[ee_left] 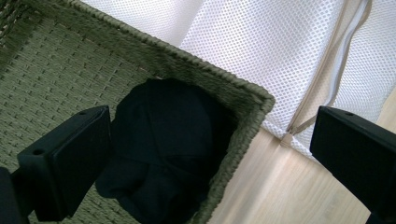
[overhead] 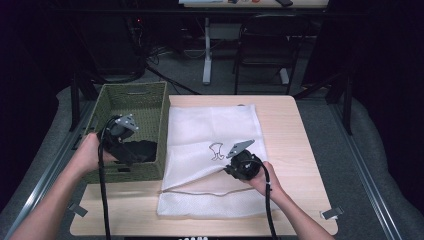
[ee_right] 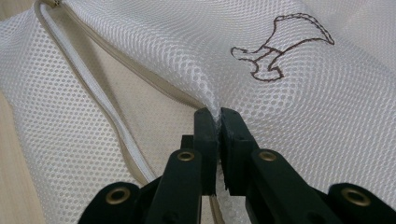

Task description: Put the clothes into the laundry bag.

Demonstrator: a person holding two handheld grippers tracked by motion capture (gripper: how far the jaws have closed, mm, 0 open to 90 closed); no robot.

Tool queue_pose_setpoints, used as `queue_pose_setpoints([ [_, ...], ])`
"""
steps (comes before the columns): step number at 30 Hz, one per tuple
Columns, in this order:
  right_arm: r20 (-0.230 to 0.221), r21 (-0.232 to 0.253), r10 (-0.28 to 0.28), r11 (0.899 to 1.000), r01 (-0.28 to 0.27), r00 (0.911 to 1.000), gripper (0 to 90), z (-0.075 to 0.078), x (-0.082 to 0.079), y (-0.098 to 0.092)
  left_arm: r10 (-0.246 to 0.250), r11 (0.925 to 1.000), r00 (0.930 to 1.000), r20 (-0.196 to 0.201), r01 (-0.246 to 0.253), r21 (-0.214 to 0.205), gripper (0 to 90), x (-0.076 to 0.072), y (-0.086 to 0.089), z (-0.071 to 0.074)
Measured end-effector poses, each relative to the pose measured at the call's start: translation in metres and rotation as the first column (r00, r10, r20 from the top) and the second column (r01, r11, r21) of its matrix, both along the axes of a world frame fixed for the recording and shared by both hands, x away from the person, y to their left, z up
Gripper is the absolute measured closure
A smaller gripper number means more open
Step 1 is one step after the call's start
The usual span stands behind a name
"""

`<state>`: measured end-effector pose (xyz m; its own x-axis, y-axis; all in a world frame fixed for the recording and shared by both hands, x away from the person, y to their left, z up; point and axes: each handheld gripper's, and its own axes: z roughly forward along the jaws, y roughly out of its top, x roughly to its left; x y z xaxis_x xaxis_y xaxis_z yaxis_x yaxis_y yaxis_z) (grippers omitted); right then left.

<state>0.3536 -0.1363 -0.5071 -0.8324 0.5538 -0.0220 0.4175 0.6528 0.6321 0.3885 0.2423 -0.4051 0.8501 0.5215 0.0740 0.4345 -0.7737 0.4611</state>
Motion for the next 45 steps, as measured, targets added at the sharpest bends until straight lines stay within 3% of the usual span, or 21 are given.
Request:
queue_pose_setpoints([
  [7, -0.004, 0.001, -0.010, 1.000, 0.010, 0.9999, 86.1, 0.000, -0.001, 0.000, 0.006, 0.9985, 0.9998, -0.020, -0.005, 0.054, 0.0, 0.018, 0.002, 0.004],
  [13, 0.005, 0.004, -0.010, 1.000, 0.010, 0.9999, 86.1, 0.000, -0.001, 0.000, 0.006, 0.9949, 0.9987, -0.050, -0.001, 0.101, 0.0, 0.031, 0.004, 0.000],
  [25, 0.005, 0.001, -0.010, 1.000, 0.010, 0.9999, 86.1, 0.000, -0.002, 0.000, 0.026, 0.9793, 0.9922, -0.122, -0.001, 0.202, 0.0, 0.055, -0.001, -0.032],
  [30, 0.005, 0.001, -0.009, 1.000, 0.009, 0.9999, 86.1, 0.000, -0.002, 0.000, 0.024, 0.9652, 0.9881, -0.152, 0.016, 0.261, 0.0, 0.062, -0.008, -0.050],
  [39, 0.005, 0.001, -0.001, 1.000, 0.001, 1.0000, 86.1, -0.001, -0.001, -0.001, 0.016, 0.9583, 0.9816, -0.190, 0.039, 0.283, 0.0, 0.068, -0.012, -0.068],
  [45, 0.006, 0.001, -0.003, 1.000, 0.003, 1.0000, 86.1, -0.001, -0.001, -0.001, 0.024, 0.9563, 0.9716, -0.235, 0.046, 0.289, 0.4, 0.072, -0.012, -0.078],
])
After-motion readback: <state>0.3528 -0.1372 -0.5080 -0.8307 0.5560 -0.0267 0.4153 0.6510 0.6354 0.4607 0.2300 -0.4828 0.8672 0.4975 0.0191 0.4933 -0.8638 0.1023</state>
